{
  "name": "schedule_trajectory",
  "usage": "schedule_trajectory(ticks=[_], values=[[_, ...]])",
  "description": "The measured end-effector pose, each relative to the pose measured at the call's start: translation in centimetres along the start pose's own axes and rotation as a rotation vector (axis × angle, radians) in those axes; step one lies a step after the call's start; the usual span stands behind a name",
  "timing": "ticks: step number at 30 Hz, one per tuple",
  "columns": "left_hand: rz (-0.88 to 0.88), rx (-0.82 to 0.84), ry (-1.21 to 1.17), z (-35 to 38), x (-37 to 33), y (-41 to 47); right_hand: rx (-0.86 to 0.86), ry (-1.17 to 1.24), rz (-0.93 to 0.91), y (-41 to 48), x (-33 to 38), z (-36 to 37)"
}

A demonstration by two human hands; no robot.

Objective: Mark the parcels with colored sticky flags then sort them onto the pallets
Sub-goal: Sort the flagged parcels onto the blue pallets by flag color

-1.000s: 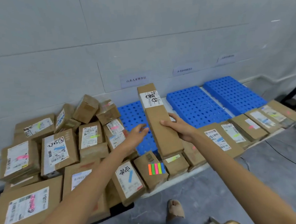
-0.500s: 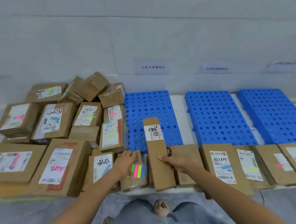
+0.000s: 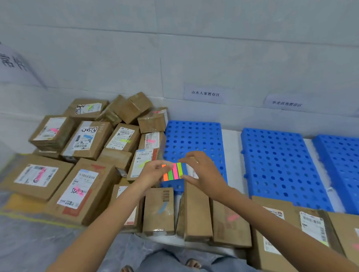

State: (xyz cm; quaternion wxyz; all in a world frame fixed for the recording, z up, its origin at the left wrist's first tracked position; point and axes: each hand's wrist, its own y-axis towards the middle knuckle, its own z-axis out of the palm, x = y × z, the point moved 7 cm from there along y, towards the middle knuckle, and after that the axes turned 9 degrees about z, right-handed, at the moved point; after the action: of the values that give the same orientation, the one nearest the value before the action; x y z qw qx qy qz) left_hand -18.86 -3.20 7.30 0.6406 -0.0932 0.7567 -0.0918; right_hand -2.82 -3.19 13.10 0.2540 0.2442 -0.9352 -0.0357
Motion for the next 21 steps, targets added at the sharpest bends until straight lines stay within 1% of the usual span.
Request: schedule_trajectory(ticks=[2, 5, 12, 14, 17, 21], values=[[0.006, 0.016, -0.072, 1.1, -1.4, -0.3, -0.006, -0.124, -0.077, 0.7, 1.0, -0.7], [-0.007, 0.034, -0.136, 2.3, -2.4, -0.7, 0.011, -0.175, -0.086, 1.1, 1.2, -1.8], [-0.036, 0.106, -0.075, 3.4, -1.9, -1.4, 0.167, -0.202, -0.100, 0.6, 0.5, -2.4], [-0.032, 0.113, -0.069, 3.6, -2.0, -1.4, 0.178, -0.175, -0.093, 0.5, 0.2, -2.6], [-0.024, 0.143, -0.085, 4.1, -2.5, -1.6, 0.162, -0.072, -0.073, 0.3, -0.2, -3.0], [-0.043, 0.206, -0.276, 5.2, -3.5, -2.3, 0.094, 0.098, -0.011, 0.3, -0.5, -3.6]])
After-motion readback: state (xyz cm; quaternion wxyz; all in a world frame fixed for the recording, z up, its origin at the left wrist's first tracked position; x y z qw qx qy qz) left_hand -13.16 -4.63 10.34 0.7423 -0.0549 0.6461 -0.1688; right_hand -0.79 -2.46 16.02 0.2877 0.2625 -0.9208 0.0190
